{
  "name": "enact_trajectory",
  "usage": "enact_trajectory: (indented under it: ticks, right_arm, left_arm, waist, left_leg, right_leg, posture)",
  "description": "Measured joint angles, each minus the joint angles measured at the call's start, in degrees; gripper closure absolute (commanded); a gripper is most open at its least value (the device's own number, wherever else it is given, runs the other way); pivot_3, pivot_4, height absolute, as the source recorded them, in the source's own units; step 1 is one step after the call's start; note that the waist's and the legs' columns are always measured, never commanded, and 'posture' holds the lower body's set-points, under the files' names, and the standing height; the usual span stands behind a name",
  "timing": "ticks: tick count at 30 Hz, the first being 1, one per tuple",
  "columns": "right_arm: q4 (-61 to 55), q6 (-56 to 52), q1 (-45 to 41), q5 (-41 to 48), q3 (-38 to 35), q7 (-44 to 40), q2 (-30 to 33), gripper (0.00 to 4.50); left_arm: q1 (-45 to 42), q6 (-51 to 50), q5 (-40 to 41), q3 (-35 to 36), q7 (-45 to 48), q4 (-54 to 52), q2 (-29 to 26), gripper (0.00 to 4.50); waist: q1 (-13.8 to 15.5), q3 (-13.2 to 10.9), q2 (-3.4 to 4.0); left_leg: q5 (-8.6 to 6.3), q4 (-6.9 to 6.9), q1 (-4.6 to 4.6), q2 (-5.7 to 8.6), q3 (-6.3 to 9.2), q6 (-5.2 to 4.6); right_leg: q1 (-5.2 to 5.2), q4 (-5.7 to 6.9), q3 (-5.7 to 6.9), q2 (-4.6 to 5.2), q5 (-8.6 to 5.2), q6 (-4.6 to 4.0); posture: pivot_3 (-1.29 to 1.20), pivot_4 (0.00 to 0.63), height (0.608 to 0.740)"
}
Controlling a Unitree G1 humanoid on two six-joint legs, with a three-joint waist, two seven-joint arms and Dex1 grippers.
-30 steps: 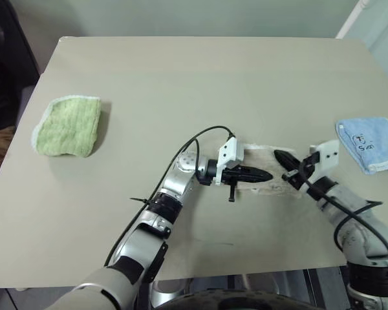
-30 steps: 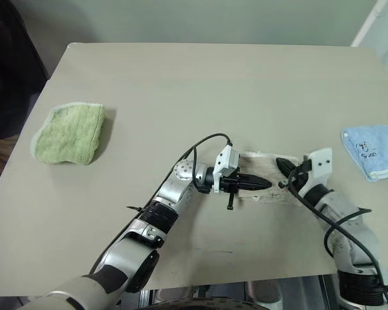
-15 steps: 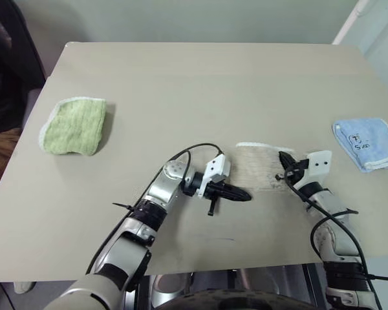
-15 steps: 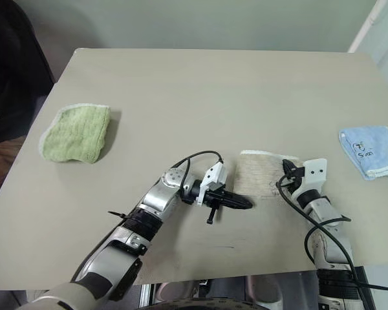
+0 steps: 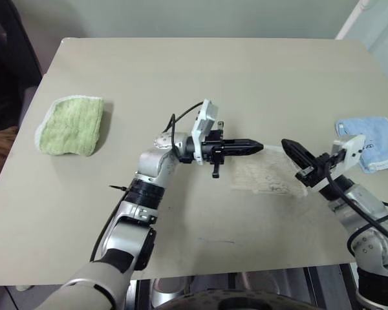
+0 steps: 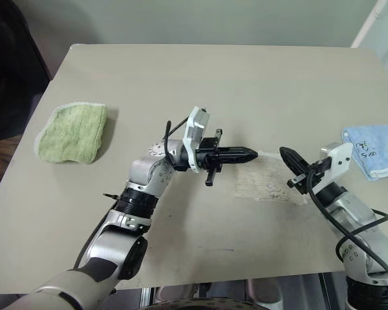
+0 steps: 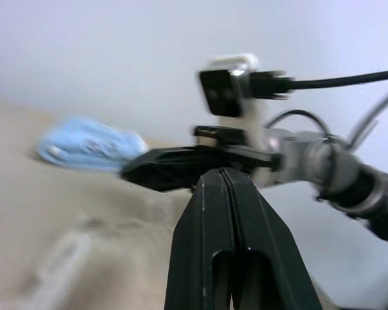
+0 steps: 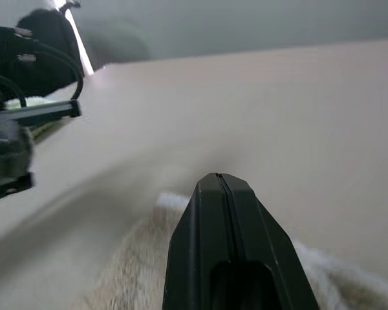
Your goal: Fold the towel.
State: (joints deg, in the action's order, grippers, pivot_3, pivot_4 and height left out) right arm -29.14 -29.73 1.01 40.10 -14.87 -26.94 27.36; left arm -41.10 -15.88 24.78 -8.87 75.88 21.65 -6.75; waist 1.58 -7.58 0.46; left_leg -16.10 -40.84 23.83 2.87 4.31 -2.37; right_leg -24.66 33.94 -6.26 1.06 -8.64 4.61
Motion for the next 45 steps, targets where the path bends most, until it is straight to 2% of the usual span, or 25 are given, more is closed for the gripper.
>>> enact_trajectory:
  ticks: [2, 8, 12, 15, 18, 20, 22, 24, 30, 32, 35, 36, 37, 40, 41, 45]
  right_arm:
    - [0.9, -0.1, -2.2, -0.2, -0.5, 0.4, 0.5, 4.50]
    - [5.6, 0.1, -4.6, -6.6, 1.5, 1.2, 2.8, 4.50]
    - [9.6, 0.8, -4.8, -12.3, 5.9, 1.4, 3.0, 4.50]
    - [14.8, 4.1, -2.9, -16.7, 9.7, 1.3, 0.3, 4.50]
    - [18.0, 8.2, -2.9, -19.7, 10.6, 2.1, -2.1, 4.50]
    - [19.6, 10.3, -3.0, -21.6, 11.2, 2.3, -2.6, 4.50]
    - [20.4, 11.8, -2.8, -22.9, 11.4, 2.4, -2.7, 4.50]
    - [20.7, 12.5, -2.7, -23.2, 10.9, 2.5, -2.8, 4.50]
    - [20.3, 10.8, -2.6, -18.4, 2.6, 2.7, -2.9, 4.50]
    - [18.1, 9.0, -2.6, -15.3, 0.7, 1.9, -2.3, 4.50]
    - [13.6, 5.3, -2.7, -9.8, -1.0, 0.1, -1.2, 3.96]
    - [12.5, 4.0, -2.8, -8.0, -1.6, -0.6, -0.7, 3.65]
    - [11.7, 2.8, -2.9, -6.3, -2.2, -1.1, 0.0, 3.28]
    - [10.6, 0.3, -3.5, -3.6, -2.9, -1.4, 1.1, 2.27]
    - [10.5, -0.5, -3.7, -2.8, -3.3, -1.4, 1.5, 1.78]
    - [10.1, -2.8, -3.9, -0.5, -5.0, -1.5, 3.2, 0.56]
  left_arm:
    - [0.0, 7.7, -4.9, -2.7, -0.2, 5.5, 0.8, 4.47]
    - [-2.7, 22.4, -14.0, -5.8, -6.2, 19.9, 6.4, 4.47]
    - [-4.2, 28.5, -18.1, -6.7, -10.4, 28.0, 9.9, 4.47]
    - [-5.1, 31.0, -21.4, -7.8, -13.1, 32.6, 10.3, 4.47]
    - [-5.9, 32.9, -23.5, -7.9, -15.1, 35.0, 10.4, 4.47]
    - [-5.7, 34.5, -24.3, -7.9, -16.4, 36.2, 10.5, 4.47]
    - [-5.4, 34.8, -24.4, -7.6, -17.1, 36.8, 10.6, 4.47]
    - [-5.0, 34.7, -24.0, -6.9, -16.9, 36.8, 10.8, 4.47]
    - [-3.3, 32.7, -22.4, -5.5, -11.7, 33.5, 10.3, 4.47]
    - [-2.5, 30.9, -21.1, -4.7, -9.9, 31.8, 10.2, 4.47]
    - [-0.9, 27.5, -18.1, -3.6, -6.9, 27.9, 10.2, 4.50]
    - [-0.2, 26.1, -16.9, -3.2, -5.9, 26.5, 10.1, 4.50]
    - [0.3, 24.3, -15.7, -2.9, -5.0, 25.0, 10.0, 4.32]
    - [0.4, 18.4, -12.0, -0.7, -4.9, 20.0, 9.9, 3.60]
    - [0.1, 16.6, -10.7, 0.1, -5.1, 18.0, 9.7, 3.14]
    - [-0.3, 10.2, -7.2, 1.9, -5.8, 11.3, 8.5, 1.88]
  waist:
    - [0.0, 0.0, 0.00]
    - [0.2, 0.0, 0.01]
    - [0.1, 0.0, 0.02]
    - [0.2, 0.0, 0.04]
    - [0.1, 0.3, 0.25]
    - [0.1, 0.3, 0.24]
    - [0.1, 0.3, 0.26]
    - [0.1, 0.3, 0.28]
    - [0.1, 0.3, 0.35]
    - [0.0, 0.4, 0.49]
    - [0.0, 0.4, 0.52]
    - [0.0, 0.4, 0.52]
    - [0.0, 0.4, 0.52]
    - [0.2, 0.4, 0.51]
    - [0.3, 0.4, 0.52]
    - [0.4, 0.4, 0.51]
  left_leg:
    - [0.00, 0.00, 0.01, 0.00, 0.01, 0.00]
    - [-0.02, 0.00, 0.09, 0.00, 0.00, -0.14]
    - [-0.03, 0.11, 0.12, 0.01, -0.01, -0.17]
    - [-0.03, 0.29, 0.06, 0.00, 0.01, -0.17]
    - [-0.12, 0.31, -0.30, 0.02, -0.03, -0.33]
    - [-0.52, 0.42, -0.93, 0.02, 0.01, -1.03]
    - [-0.53, 0.50, -1.25, 0.02, 0.02, -1.06]
    - [-0.75, 0.50, -1.44, 0.03, 0.03, -0.70]
    - [-0.59, 0.63, -1.19, 0.04, 0.01, -0.79]
    - [-0.30, 0.72, -0.95, 0.03, 0.01, -0.18]
    - [-0.34, 0.77, -0.65, 0.01, 0.00, -0.04]
    - [-0.34, 0.76, -0.56, 0.01, -0.02, -0.04]
    - [-0.33, 0.74, -0.39, 0.00, -0.03, -0.04]
    - [-0.28, 0.70, -0.05, -0.01, -0.06, -0.08]
    - [-0.24, 0.69, 0.03, -0.01, -0.09, -0.12]
    - [-0.23, 0.70, 0.04, -0.02, -0.13, -0.15]
  right_leg:
    - [-0.05, 0.05, 0.00, 0.00, 0.06, 0.11]
    - [-0.09, 0.01, 0.03, 0.05, 0.17, 0.29]
    - [-0.15, 0.00, 0.03, 0.05, 0.18, 0.31]
    - [-0.17, 0.00, 0.04, 0.06, 0.21, 0.31]
    - [0.21, -0.08, -0.02, 0.06, 0.28, 0.38]
    - [0.73, -0.44, 0.00, 0.05, 0.28, 0.34]
    - [1.12, -0.66, -0.01, 0.05, 0.10, -0.11]
    - [1.32, -0.69, -0.01, 0.05, 0.09, -0.13]
    - [1.25, -0.69, -0.04, 0.02, 0.02, -0.09]
    - [0.98, -0.67, -0.03, -0.01, 0.01, 0.16]
    - [0.57, -0.45, -0.03, -0.03, -0.14, 0.20]
    - [0.45, -0.41, -0.02, -0.03, -0.18, 0.23]
    - [0.26, -0.35, -0.02, -0.03, -0.23, 0.25]
    - [-0.10, -0.31, -0.01, 0.01, -0.25, 0.28]
    - [-0.16, -0.31, -0.01, 0.03, -0.25, 0.29]
    - [-0.17, -0.31, -0.02, 0.05, -0.26, 0.30]
  posture:
    - [0.00, 0.150, 0.740]
    - [0.00, 0.150, 0.740]
    - [0.00, 0.150, 0.740]
    - [0.00, 0.150, 0.740]
    - [0.00, 0.150, 0.740]
    - [0.00, 0.150, 0.740]
    - [0.00, 0.150, 0.740]
    - [0.00, 0.150, 0.740]
    - [0.00, 0.150, 0.740]
    - [0.00, 0.150, 0.740]
    - [0.00, 0.150, 0.740]
    - [0.00, 0.150, 0.740]
    - [0.00, 0.150, 0.740]
    - [0.00, 0.150, 0.740]
    - [0.00, 0.150, 0.740]
    - [0.00, 0.150, 0.740]
